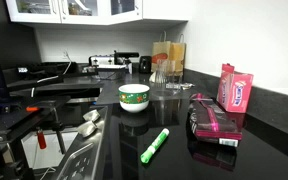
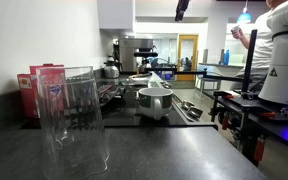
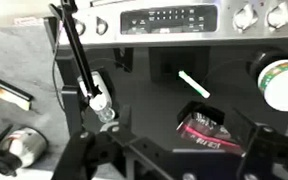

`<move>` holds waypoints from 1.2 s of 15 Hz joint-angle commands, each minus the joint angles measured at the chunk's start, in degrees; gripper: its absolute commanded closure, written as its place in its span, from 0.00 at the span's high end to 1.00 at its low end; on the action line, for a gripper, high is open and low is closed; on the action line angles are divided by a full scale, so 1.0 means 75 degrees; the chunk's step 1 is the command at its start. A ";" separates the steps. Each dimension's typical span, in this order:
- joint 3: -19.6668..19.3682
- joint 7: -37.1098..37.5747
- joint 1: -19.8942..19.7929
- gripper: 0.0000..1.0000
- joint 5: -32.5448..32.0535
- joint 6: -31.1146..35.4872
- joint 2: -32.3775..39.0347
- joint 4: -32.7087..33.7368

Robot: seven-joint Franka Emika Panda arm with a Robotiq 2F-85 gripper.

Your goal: Move the cup away from you

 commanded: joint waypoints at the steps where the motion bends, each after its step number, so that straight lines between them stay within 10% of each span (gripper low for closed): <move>1: -0.0039 0.0023 0.0049 1.00 -0.0026 -0.0021 -0.0003 0.0012; 10: 0.0161 0.0439 0.0555 1.00 0.0679 0.0321 0.0608 -0.0101; 18: 0.1442 0.2245 0.1077 1.00 0.0384 0.2364 0.3515 -0.0054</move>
